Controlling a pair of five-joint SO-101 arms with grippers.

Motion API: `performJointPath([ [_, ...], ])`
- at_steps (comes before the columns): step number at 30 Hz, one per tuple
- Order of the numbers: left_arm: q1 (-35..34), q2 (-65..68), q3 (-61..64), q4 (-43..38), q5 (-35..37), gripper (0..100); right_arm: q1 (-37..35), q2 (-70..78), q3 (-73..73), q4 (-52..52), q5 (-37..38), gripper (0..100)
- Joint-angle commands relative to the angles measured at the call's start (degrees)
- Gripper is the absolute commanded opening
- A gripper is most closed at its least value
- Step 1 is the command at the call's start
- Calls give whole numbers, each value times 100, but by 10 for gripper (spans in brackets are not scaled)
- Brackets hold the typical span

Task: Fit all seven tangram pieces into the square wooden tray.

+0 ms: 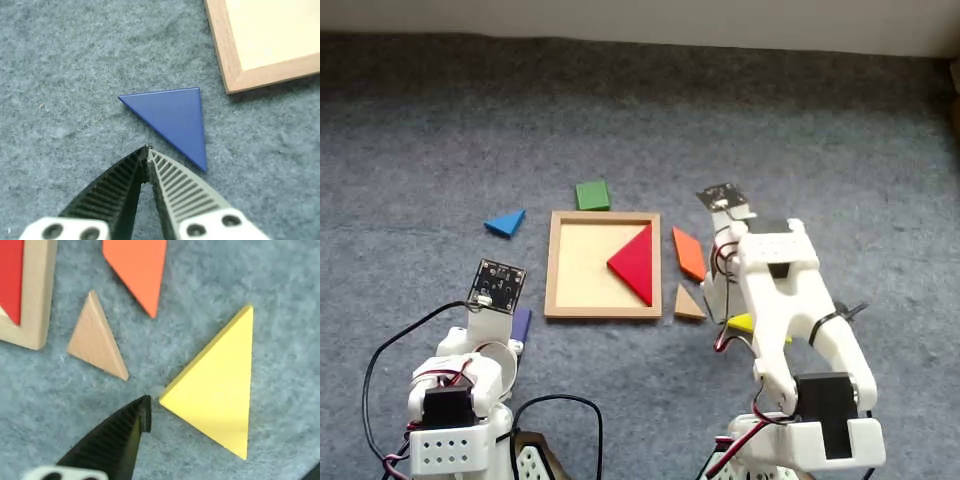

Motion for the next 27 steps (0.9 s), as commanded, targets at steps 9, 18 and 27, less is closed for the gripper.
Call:
performJointPath([
  [9, -22, -145, 110, 26, 18, 6, -40, -268, 312, -567, 79, 401],
  [18, -22, -145, 110, 26, 18, 6, -31, -189, 312, -567, 79, 334],
  [27, -22, -145, 110, 26, 18, 6, -4, 488, 259, -567, 141, 332],
])
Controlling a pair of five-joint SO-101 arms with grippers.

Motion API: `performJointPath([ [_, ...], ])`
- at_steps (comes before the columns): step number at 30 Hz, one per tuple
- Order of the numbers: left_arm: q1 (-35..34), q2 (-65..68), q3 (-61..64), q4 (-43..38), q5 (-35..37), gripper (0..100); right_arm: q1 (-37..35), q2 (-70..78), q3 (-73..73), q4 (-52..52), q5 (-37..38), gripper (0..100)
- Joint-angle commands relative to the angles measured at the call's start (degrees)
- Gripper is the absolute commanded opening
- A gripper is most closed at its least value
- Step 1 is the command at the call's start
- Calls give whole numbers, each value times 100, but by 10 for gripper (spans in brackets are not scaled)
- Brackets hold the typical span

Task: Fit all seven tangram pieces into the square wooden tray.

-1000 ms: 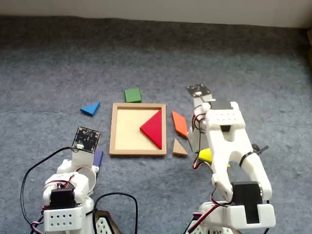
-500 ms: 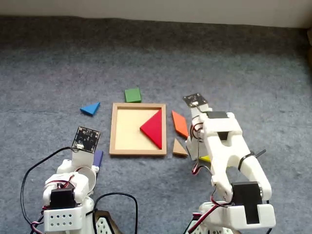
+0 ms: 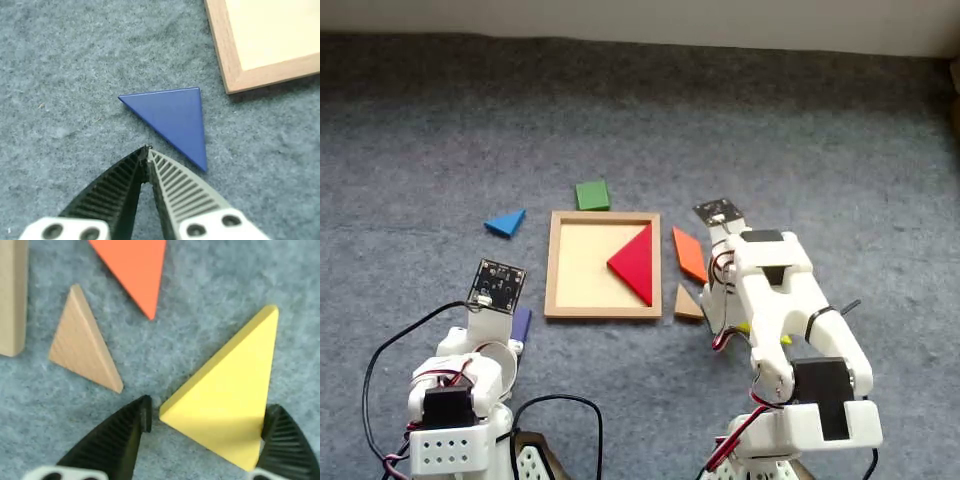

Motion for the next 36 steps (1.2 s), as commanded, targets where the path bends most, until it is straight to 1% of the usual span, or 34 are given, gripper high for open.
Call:
performJointPath([
  [1, -22, -145, 110, 26, 18, 6, -4, 4, -40, -4, 246, 332],
  [4, -22, -145, 110, 26, 18, 6, 4, 4, -22, 13, 404, 332],
  [11, -22, -145, 110, 26, 18, 6, 4, 4, -57, 22, 404, 332],
  [13, -22, -145, 110, 26, 18, 6, 4, -4, -57, 22, 387, 332],
  [16, -22, -145, 110, 26, 18, 6, 4, -4, -66, 4, 123, 332],
  [21, -22, -145, 110, 26, 18, 6, -4, 4, -40, -13, 123, 331],
  [28, -22, -145, 110, 26, 18, 6, 4, 4, -31, -22, 105, 228],
  [36, -22, -145, 110, 26, 18, 6, 4, -4, -66, 22, 79, 230],
])
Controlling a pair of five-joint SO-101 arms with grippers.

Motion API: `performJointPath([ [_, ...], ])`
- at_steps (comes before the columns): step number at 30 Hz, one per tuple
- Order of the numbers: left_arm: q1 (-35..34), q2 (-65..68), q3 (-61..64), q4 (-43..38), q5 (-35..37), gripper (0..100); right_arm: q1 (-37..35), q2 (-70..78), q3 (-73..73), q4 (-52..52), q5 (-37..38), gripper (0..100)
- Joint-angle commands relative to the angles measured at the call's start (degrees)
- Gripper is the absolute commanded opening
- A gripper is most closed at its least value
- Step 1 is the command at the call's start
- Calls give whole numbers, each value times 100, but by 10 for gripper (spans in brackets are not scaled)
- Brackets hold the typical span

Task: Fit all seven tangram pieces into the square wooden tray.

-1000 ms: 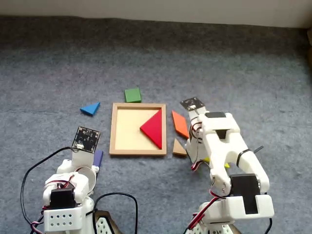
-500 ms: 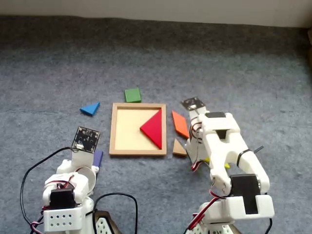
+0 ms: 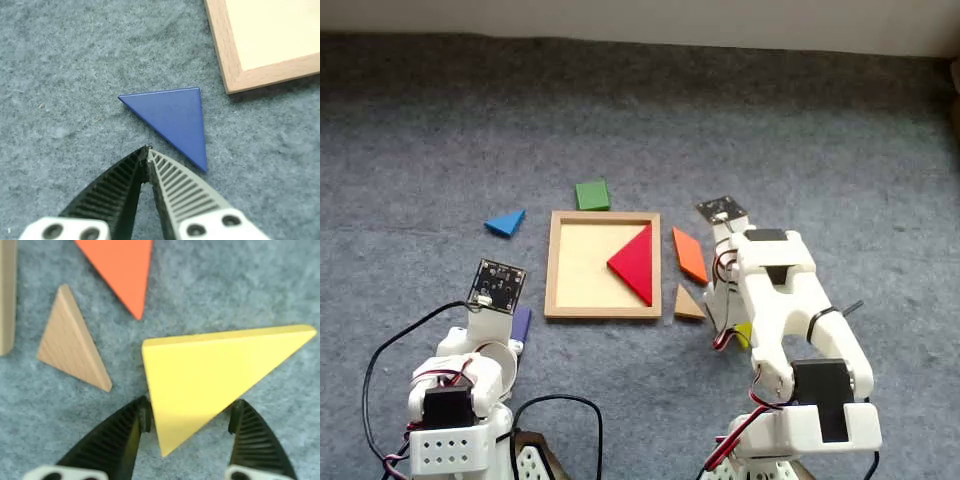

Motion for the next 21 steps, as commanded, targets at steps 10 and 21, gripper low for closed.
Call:
performJointPath([
  [10, -22, -145, 110, 26, 18, 6, -84, -13, -567, 462, -642, 408],
  [21, -22, -145, 110, 26, 18, 6, 629, 40, -752, 479, 167, 408],
])
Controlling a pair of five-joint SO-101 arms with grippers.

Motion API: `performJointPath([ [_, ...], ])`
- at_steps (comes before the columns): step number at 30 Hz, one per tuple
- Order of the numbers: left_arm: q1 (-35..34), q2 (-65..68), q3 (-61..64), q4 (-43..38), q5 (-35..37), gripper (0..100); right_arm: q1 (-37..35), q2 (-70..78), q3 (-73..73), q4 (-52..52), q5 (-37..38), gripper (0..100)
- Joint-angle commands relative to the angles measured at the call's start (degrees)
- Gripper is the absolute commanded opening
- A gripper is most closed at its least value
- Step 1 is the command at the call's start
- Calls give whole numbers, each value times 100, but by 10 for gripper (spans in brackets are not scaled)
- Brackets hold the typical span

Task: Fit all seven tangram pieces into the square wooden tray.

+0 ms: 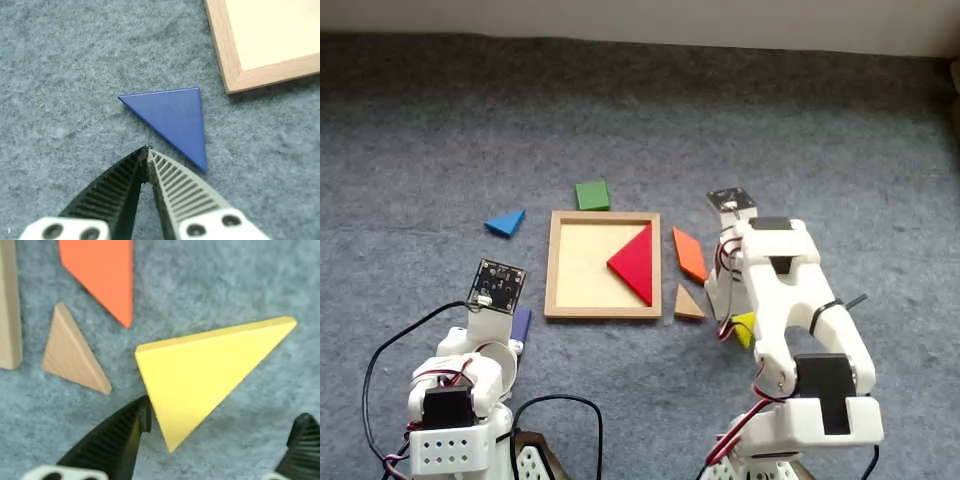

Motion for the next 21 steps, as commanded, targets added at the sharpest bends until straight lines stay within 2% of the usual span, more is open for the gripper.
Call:
performJointPath([
  [1, -22, -145, 110, 26, 18, 6, 549, -40, -242, 48, 571, 408],
  [5, -22, -145, 110, 26, 18, 6, 1156, -75, -295, 92, 1020, 408],
  [9, -22, -145, 110, 26, 18, 6, 1270, -92, -295, 418, 1116, 408],
  [13, -22, -145, 110, 26, 18, 6, 787, -92, -514, 884, 967, 408],
  [21, -22, -145, 110, 26, 18, 6, -84, -84, -1007, 927, -246, 410],
])
